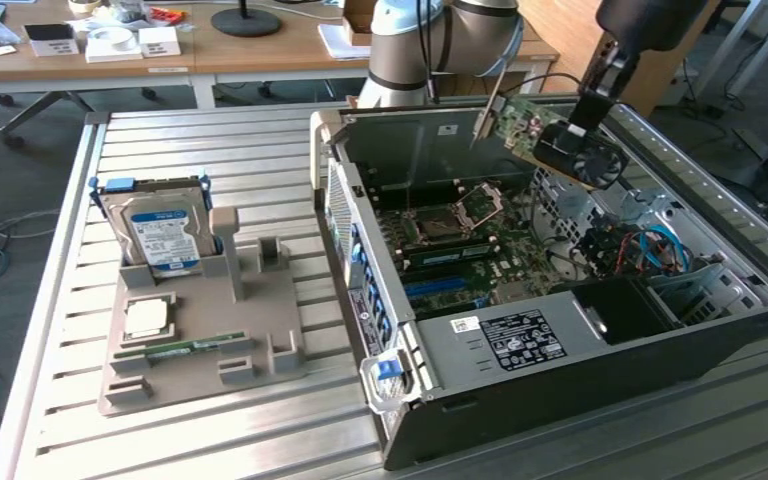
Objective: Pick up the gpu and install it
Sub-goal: 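Insert the gpu into the slot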
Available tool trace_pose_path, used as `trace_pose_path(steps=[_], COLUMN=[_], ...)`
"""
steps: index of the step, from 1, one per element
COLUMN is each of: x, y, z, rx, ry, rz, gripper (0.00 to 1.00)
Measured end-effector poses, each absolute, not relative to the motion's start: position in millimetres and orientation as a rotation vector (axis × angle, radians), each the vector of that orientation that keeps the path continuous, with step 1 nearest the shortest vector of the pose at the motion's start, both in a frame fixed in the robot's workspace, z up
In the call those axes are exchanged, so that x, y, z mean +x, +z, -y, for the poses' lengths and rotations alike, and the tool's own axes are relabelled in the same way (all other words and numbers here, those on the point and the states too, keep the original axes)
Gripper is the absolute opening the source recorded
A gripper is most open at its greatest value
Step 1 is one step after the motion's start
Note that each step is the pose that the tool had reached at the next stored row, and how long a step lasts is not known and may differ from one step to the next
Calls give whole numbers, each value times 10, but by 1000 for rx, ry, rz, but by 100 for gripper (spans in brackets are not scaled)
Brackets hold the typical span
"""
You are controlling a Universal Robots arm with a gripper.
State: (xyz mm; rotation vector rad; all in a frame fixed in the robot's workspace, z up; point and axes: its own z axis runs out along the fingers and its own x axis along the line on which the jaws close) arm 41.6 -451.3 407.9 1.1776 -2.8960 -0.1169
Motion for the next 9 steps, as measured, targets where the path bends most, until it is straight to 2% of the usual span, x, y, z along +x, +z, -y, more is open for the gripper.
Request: trace_pose_path(steps=[9], x=[416], y=[4054], z=[4513], rx=[1385], ry=[-114], rz=[2798], gripper=[27])
